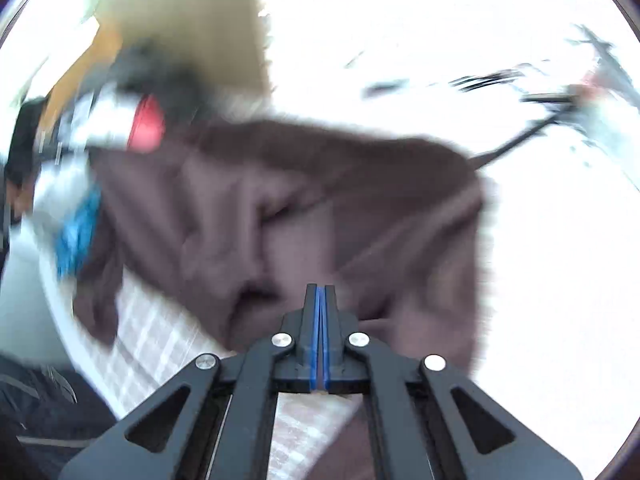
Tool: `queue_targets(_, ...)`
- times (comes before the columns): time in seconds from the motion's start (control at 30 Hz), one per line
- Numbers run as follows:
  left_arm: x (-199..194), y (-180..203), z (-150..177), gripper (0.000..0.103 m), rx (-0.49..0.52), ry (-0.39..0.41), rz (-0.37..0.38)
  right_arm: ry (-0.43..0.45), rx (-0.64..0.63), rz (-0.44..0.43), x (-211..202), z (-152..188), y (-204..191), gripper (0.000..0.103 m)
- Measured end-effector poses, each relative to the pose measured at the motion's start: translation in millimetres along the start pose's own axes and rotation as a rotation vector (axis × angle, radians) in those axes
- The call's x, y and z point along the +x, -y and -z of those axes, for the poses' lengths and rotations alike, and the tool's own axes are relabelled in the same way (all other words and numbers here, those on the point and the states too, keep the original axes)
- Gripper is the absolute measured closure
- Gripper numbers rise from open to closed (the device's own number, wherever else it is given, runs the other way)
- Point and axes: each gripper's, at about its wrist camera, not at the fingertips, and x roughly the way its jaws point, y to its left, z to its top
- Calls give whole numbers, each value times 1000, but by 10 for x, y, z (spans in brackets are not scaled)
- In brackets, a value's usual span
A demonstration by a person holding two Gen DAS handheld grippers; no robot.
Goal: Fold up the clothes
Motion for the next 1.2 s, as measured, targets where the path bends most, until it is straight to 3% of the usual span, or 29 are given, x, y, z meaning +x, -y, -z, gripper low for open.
queue_targets(0.1, 185, 21, 104, 98, 22, -67, -37, 36, 179, 21, -129, 115, 498, 102)
queue_targets(0.17, 307, 25, 136, 98, 26, -101, -41, -26, 161, 22, 84, 150, 426, 98)
queue_targets(0.23, 364, 13, 129, 98, 17, -111, -28, -119, 87, -60, 340, 166, 191, 97)
queue_targets(0.3, 378, -5, 100, 98, 7, -109, -19, -174, -63, -82, 585, 111, -193, 93)
queue_targets(0.4, 357, -14, 82, 98, 12, -109, -16, -222, -253, -34, 872, 20, -670, 74)
queue_targets(0.5, 358, -17, 81, 98, 16, -110, -21, -253, -375, -24, 1103, -18, -929, 72)
queue_targets(0.57, 359, -13, 79, 98, 18, -110, -23, -278, -457, 42, 1319, -26, -1186, 68)
queue_targets(0.63, 344, -15, 77, 98, 20, -108, -26, -305, -496, 85, 1492, 6, -1203, 70)
queue_targets(0.67, 324, -18, 79, 98, 18, -103, -29, -330, -464, 61, 1537, 13, -1149, 101)
queue_targets(0.73, 265, -24, 84, 98, 13, -88, -30, -320, -386, 8, 1405, -18, -1037, 98)
queue_targets(0.8, 191, -36, 110, 98, -1, -68, -20, -236, -319, -29, 1044, -80, -894, 99)
queue_targets(0.9, 151, -44, 175, 98, -20, -62, 14, -47, -75, -82, 278, -109, -357, 99)
queue_targets(0.97, 240, -19, 208, 98, -35, -88, 68, 61, 153, -152, 4, 27, 130, 99)
queue_targets(1.03, 380, 63, 205, 98, -18, -125, 79, 14, 354, -259, 188, 251, 525, 98)
queue_targets(1.07, 463, 123, 193, 98, 5, -144, 63, -38, 388, -208, 349, 360, 606, 98)
queue_targets(1.17, 676, 262, 169, 98, 67, -195, 13, -206, 216, 75, 803, 472, 390, 97)
queue_targets(1.2, 721, 285, 173, 98, 72, -209, 11, -219, 186, 88, 834, 457, 321, 96)
